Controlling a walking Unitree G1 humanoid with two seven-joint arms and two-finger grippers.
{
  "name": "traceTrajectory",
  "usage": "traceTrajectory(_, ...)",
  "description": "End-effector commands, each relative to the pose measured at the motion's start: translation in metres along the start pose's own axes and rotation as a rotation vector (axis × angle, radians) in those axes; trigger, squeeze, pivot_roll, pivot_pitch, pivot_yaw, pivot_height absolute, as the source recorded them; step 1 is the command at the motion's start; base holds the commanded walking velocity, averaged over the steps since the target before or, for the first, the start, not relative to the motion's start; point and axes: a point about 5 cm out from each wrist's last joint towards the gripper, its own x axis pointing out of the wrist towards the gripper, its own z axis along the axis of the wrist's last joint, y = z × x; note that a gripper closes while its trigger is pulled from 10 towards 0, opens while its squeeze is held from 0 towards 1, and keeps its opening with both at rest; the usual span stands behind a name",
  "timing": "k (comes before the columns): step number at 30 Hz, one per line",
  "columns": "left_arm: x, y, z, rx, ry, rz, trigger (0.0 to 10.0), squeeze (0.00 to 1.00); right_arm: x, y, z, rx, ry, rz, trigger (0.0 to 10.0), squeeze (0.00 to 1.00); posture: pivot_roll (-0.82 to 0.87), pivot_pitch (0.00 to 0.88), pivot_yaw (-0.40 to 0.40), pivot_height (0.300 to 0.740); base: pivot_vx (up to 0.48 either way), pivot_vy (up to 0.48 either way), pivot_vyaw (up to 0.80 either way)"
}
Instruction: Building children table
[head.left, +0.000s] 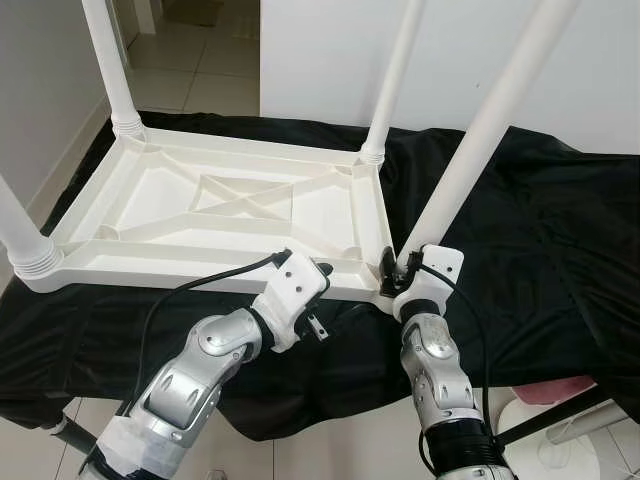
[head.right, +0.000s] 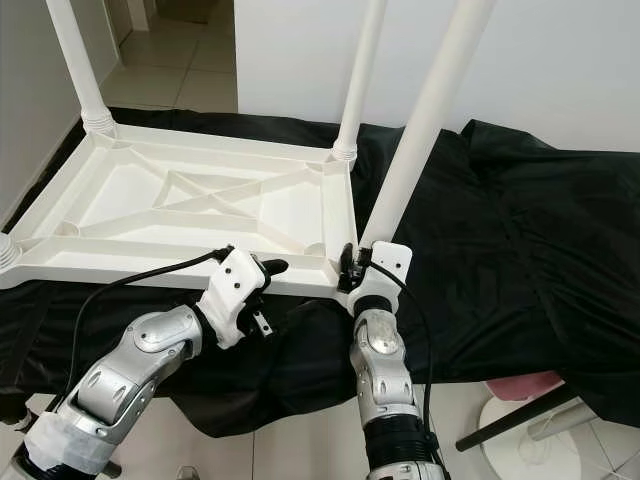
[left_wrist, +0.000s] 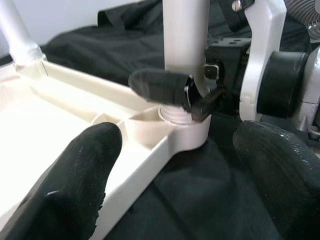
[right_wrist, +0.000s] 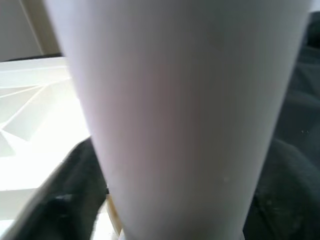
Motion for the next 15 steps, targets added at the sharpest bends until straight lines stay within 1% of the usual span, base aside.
traceTrajectory(1, 0.001, -0.004, -0.003, 0.008, 0.004, -0.033, 10.0, 0.0, -0.005, 0.002, -0.002, 0.02, -0.008, 0.027, 10.0, 1.0, 0.04, 0.0, -0.091, 0.74, 0.0, 0.0, 0.0)
traceTrajectory(3, 0.001, -0.004, -0.005, 0.007, 0.003, 0.007, 10.0, 0.0, -0.009, -0.001, 0.0, 0.023, -0.031, 0.074, 10.0, 1.0, 0.04, 0.0, -0.092, 0.74, 0.0, 0.0, 0.0)
traceTrajectory(4, 0.001, -0.004, -0.005, 0.007, 0.003, 0.007, 10.0, 0.0, -0.009, -0.001, 0.0, 0.023, -0.031, 0.074, 10.0, 1.0, 0.04, 0.0, -0.092, 0.74, 0.0, 0.0, 0.0)
traceTrajectory(5, 0.0, -0.004, -0.007, -0.015, 0.008, 0.014, 10.0, 0.0, -0.011, -0.002, 0.0, 0.016, -0.039, 0.092, 10.0, 1.0, 0.04, 0.0, -0.092, 0.74, 0.0, 0.0, 0.0)
traceTrajectory(7, 0.0, -0.004, -0.01, -0.031, 0.02, 0.029, 10.0, 0.0, -0.015, -0.006, -0.001, -0.003, -0.039, 0.117, 10.0, 1.0, 0.04, 0.0, -0.092, 0.74, 0.0, 0.0, 0.0)
traceTrajectory(8, 0.0, -0.004, -0.01, -0.031, 0.02, 0.029, 10.0, 0.0, -0.015, -0.006, -0.001, -0.003, -0.039, 0.117, 10.0, 1.0, 0.04, 0.0, -0.092, 0.74, 0.0, 0.0, 0.0)
traceTrajectory(10, 0.0, -0.003, -0.01, -0.034, 0.025, 0.04, 10.0, 0.0, -0.018, -0.012, -0.002, -0.009, -0.037, 0.136, 10.0, 1.0, 0.04, 0.0, -0.092, 0.74, 0.0, 0.0, 0.0)
traceTrajectory(11, -0.001, -0.003, -0.01, -0.035, 0.029, 0.042, 10.0, 0.0, -0.019, -0.016, -0.002, -0.012, -0.035, 0.168, 10.0, 0.93, 0.04, 0.0, -0.093, 0.74, 0.0, 0.0, 0.0)
traceTrajectory(12, -0.001, -0.003, -0.01, -0.035, 0.029, 0.042, 10.0, 0.0, -0.019, -0.016, -0.002, -0.012, -0.035, 0.168, 10.0, 0.93, 0.04, 0.0, -0.093, 0.74, 0.0, 0.0, 0.0)
traceTrajectory(13, -0.002, -0.002, -0.011, -0.036, 0.031, 0.043, 10.0, 0.0, -0.02, -0.018, -0.002, -0.012, -0.034, 0.194, 10.0, 0.93, 0.04, 0.0, -0.093, 0.74, 0.0, 0.0, 0.0)
traceTrajectory(14, -0.002, -0.002, -0.011, -0.044, 0.035, 0.041, 10.0, 0.0, -0.019, -0.022, -0.002, -0.017, -0.035, 0.21, 10.0, 0.0, 0.04, 0.0, -0.092, 0.74, 0.0, 0.0, 0.0)
traceTrajectory(15, -0.003, -0.001, -0.011, -0.043, 0.032, 0.039, 10.0, 0.0, -0.018, -0.025, 0.0, -0.028, -0.043, 0.234, 10.0, 0.0, 0.04, 0.0, -0.091, 0.74, 0.0, 0.0, 0.0)
